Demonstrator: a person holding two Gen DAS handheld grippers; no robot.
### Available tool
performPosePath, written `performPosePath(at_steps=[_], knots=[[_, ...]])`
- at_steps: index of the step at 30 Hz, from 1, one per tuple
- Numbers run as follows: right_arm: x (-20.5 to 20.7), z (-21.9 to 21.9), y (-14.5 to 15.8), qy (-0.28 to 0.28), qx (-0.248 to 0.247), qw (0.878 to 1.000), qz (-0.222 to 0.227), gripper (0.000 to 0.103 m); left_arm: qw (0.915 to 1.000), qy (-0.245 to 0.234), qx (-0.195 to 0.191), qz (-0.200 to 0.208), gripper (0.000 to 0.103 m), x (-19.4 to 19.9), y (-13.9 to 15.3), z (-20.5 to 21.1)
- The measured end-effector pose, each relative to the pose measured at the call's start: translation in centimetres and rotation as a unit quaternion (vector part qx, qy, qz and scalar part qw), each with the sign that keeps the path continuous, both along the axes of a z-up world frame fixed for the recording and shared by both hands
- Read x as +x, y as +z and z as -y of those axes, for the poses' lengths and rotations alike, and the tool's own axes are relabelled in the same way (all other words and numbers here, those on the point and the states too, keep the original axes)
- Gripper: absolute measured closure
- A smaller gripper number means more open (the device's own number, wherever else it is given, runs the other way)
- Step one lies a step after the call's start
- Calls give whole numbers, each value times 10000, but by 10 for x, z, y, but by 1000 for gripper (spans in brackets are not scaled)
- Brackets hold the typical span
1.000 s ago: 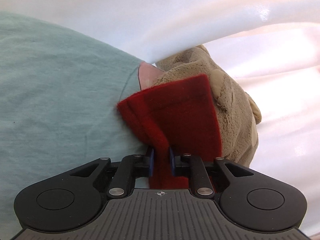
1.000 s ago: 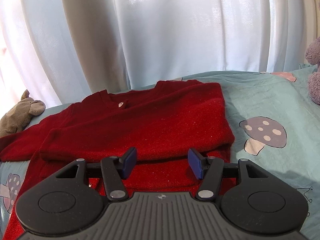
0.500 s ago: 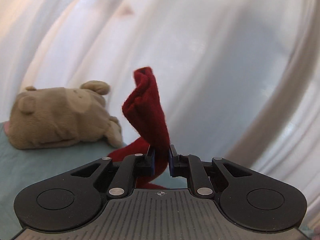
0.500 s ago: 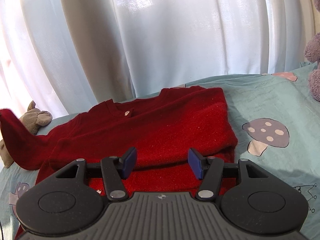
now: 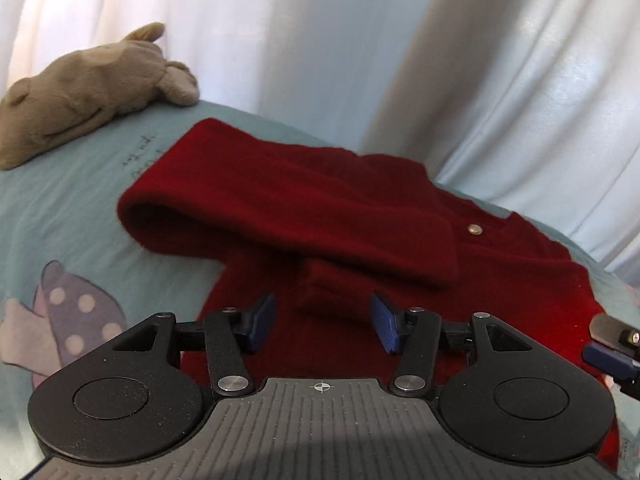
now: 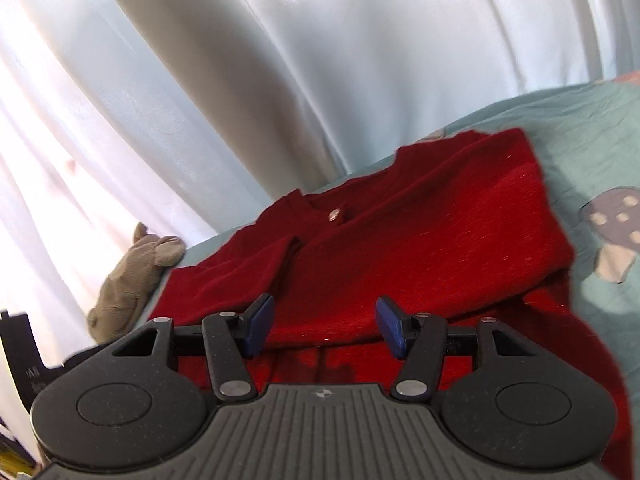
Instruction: Fold small clothes
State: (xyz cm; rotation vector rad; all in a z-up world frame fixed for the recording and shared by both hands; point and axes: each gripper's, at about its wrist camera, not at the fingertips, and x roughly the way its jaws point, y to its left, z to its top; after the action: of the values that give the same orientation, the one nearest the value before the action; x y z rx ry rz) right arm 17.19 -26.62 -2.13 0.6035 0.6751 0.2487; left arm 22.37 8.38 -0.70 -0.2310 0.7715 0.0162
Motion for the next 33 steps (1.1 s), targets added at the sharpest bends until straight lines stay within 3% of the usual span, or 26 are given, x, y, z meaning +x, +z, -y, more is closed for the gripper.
performPosePath(at_steps=[3,5,8,14,15,16,17,18,22,25,28,29,32,33], knots=[[34,-18,-9,349,441,9983,-161,47,9989,340,186,-265,45,-4,-7,-18],[57,-33,-17,552,620,9962,-278,54,9981,457,191,-360,45,-10,-11,-27],[90,-52,-33,745,964,9901,-703,56,9965,619,163,-529,47,-12,-18,-35],[139,-76,-69,696,1670,9738,-1378,57,9958,665,236,-583,47,-15,-27,-39],[143,-78,-73,667,1808,9713,-1395,59,9959,645,247,-579,47,-15,-27,-39],[145,-80,-74,649,1891,9698,-1396,71,9960,639,241,-577,47,-14,-26,-40],[147,-82,-75,642,1860,9700,-1429,85,9961,657,233,-550,48,-14,-24,-43],[147,-84,-73,680,1759,9717,-1423,91,9960,697,235,-505,50,-13,-22,-46],[125,-77,-37,659,957,9916,-571,92,9944,922,320,-396,52,0,-11,-64],[105,-56,-9,582,606,9965,44,92,9939,1016,276,-321,53,15,-3,-74],[87,-27,5,443,309,9982,271,92,9959,817,268,-297,54,35,-5,-70],[83,-16,7,357,247,9986,291,92,9959,769,338,-344,59,42,-8,-67],[74,13,1,62,209,9996,184,92,9959,569,411,-577,89,58,-19,-57],[74,20,-3,-43,196,9997,112,91,9963,515,345,-597,90,59,-21,-55]])
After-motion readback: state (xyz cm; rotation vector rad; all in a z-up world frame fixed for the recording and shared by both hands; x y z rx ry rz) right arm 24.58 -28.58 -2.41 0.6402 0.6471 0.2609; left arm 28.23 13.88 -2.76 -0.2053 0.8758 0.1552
